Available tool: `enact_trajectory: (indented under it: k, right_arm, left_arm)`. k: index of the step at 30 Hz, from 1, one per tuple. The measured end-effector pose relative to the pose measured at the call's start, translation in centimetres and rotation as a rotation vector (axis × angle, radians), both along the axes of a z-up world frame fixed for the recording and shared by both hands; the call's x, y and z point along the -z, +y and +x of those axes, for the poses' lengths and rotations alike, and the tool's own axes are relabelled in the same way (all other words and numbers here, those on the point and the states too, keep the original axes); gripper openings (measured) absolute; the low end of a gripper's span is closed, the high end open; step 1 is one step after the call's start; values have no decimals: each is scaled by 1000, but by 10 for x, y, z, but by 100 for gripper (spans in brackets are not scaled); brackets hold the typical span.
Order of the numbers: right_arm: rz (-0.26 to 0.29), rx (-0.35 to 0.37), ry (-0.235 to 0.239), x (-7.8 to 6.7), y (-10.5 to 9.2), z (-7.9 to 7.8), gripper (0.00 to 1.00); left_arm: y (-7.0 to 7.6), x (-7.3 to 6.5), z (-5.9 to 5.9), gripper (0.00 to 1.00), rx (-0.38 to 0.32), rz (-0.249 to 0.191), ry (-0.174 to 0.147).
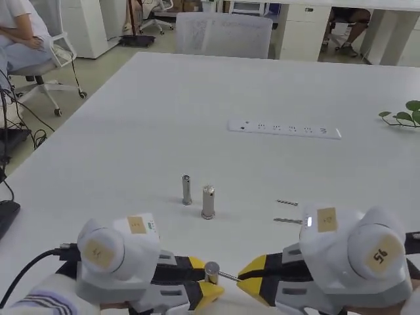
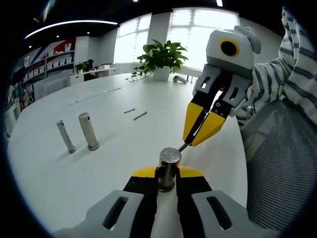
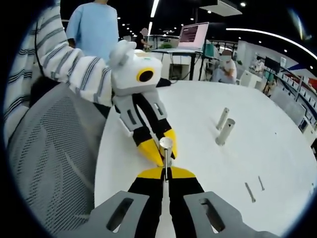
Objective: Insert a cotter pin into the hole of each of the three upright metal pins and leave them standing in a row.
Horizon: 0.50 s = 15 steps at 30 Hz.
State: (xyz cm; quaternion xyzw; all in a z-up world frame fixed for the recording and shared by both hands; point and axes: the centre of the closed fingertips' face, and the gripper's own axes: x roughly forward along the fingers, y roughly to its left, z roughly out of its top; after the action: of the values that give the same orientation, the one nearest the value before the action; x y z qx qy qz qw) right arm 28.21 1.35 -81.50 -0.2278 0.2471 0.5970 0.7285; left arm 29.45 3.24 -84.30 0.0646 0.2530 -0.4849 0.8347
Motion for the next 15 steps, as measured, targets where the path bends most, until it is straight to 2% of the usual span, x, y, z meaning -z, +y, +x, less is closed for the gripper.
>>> enact_trajectory:
  k: [6, 11, 15]
  right_arm:
    - [-13, -29, -27, 0, 0, -1, 3]
    - [-16, -15, -1, 1, 2, -1, 3]
    - [-18, -14, -9, 2, 4, 0, 3]
  left_arm:
    - [0, 0, 0, 11, 4, 2, -2]
    - [-1, 0, 0, 11, 4, 3, 2]
    - [0, 0, 1, 11, -4, 10, -7]
